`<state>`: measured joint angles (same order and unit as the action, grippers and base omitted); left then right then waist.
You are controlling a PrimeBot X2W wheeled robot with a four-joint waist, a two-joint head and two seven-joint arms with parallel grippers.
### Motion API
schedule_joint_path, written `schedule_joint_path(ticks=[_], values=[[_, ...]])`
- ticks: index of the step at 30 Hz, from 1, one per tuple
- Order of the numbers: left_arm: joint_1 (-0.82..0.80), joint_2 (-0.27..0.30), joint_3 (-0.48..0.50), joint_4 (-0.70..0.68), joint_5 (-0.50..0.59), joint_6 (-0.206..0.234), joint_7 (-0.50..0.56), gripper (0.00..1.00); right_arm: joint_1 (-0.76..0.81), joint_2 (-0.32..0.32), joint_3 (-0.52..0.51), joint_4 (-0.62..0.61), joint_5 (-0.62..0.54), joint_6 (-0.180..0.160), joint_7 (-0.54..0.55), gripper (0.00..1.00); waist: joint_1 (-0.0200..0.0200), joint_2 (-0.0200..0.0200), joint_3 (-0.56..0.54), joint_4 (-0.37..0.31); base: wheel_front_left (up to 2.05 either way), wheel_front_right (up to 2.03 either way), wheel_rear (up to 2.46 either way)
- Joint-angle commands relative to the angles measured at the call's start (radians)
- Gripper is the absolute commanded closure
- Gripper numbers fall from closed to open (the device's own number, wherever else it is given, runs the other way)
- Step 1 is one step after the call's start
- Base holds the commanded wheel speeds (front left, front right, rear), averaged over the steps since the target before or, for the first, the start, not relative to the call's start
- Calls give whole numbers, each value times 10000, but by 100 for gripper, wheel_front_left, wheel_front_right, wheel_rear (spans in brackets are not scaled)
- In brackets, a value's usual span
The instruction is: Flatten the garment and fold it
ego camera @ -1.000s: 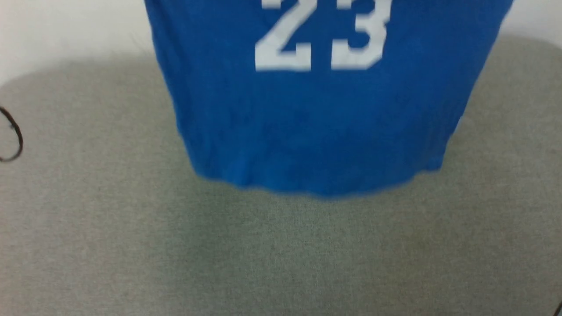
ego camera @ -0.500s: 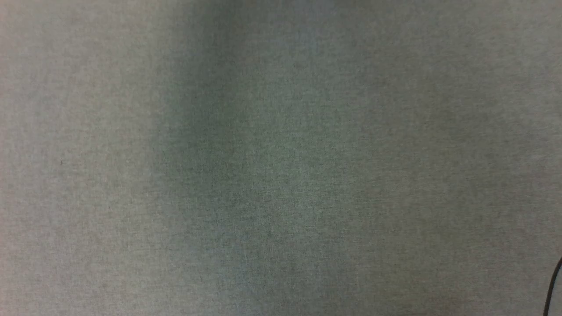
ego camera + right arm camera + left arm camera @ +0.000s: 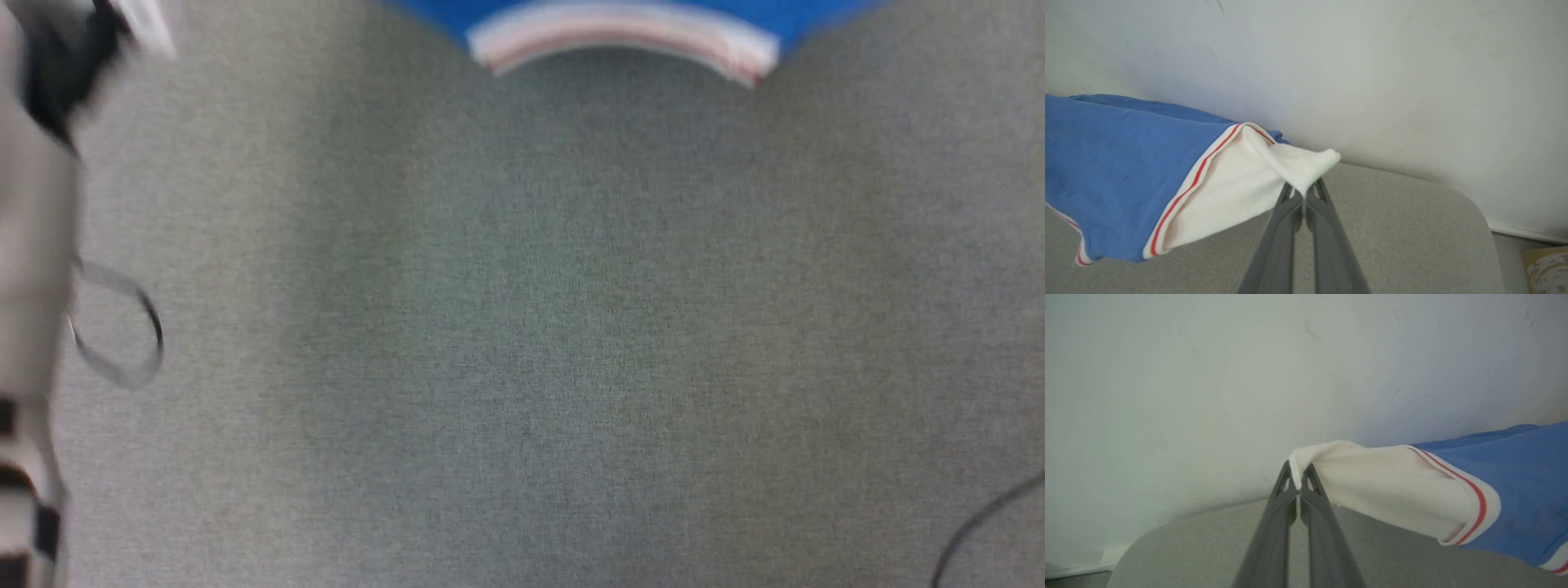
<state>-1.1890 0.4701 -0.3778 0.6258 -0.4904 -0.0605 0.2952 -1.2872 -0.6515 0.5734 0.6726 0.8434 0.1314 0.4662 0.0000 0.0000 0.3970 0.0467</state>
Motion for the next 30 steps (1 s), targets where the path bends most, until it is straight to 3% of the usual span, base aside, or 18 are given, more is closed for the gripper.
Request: schedule_joint_path(ticks=[1,9,15,24,30], values=[[314,47,-45,-51,-20,61,36,100,296,-69,60,35,86,-7,17,100,0,0,-411,104,0,0,0],[3585,521,-407,-1089,-301,298,569,100,3302,-491,664,-109,568,-7,171,100,0,0,-1916,183,0,0,0],[5828,1335,-507,-2797,-523,611,1255,100,5037,-1077,815,-859,980,-7,443,100,0,0,-2828,215,0,0,0],[9053,2685,-220,-5694,-1199,1470,2437,100,7540,-2120,309,-2105,1469,-7,1341,100,0,0,-3910,227,0,0,0],[10838,3064,-58,-7486,-1661,2215,2933,100,9497,-2835,-444,-3169,1815,-7,1947,100,0,0,-4329,367,0,0,0]])
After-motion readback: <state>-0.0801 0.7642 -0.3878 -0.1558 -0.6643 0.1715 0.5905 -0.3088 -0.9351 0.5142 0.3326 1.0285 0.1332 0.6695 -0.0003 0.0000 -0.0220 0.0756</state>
